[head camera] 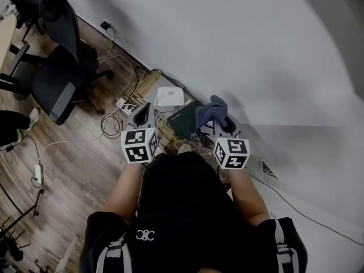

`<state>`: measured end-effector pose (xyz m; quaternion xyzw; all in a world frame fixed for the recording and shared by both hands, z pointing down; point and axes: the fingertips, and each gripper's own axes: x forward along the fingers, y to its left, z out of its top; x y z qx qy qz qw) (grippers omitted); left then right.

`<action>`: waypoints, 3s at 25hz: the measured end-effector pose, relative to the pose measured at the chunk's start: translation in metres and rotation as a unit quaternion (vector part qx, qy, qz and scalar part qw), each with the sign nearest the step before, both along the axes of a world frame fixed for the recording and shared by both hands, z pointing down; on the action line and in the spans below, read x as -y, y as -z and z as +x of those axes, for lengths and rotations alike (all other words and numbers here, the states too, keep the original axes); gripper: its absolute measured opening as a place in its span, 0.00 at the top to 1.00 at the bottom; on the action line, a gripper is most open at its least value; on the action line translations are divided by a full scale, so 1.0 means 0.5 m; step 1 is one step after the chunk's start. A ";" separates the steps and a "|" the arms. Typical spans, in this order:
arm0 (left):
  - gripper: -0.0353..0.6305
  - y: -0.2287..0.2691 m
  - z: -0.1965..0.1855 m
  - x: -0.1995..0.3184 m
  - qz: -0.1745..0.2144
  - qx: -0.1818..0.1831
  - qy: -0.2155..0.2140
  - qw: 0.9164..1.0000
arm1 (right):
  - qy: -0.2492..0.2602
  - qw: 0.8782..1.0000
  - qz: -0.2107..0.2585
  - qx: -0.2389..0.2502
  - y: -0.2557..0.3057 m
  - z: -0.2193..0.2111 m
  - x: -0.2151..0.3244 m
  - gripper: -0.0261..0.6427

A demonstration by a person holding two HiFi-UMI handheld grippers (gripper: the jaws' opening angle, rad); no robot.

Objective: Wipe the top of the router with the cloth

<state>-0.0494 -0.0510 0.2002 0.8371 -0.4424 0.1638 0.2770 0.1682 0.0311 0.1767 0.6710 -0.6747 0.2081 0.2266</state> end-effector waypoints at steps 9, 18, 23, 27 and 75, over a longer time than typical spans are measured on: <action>0.94 -0.046 0.030 -0.014 -0.004 0.044 -0.001 0.999 | 0.042 0.998 -0.052 -0.013 -0.071 0.024 0.031 0.88; 0.94 -0.114 0.060 -0.044 -0.023 0.064 0.025 0.997 | 0.123 0.982 -0.141 -0.026 -0.209 0.049 0.027 0.88; 0.94 -0.153 0.087 -0.067 -0.040 0.064 0.039 0.996 | 0.154 0.972 -0.178 -0.025 -0.280 0.055 0.029 0.88; 0.94 -0.189 0.095 -0.086 -0.055 0.069 0.046 0.995 | 0.172 0.963 -0.204 -0.029 -0.343 0.053 0.045 0.88; 0.94 -0.852 -0.004 -0.236 -0.226 0.115 0.052 0.966 | 0.537 0.777 -0.318 -0.079 -1.004 -0.193 0.003 0.89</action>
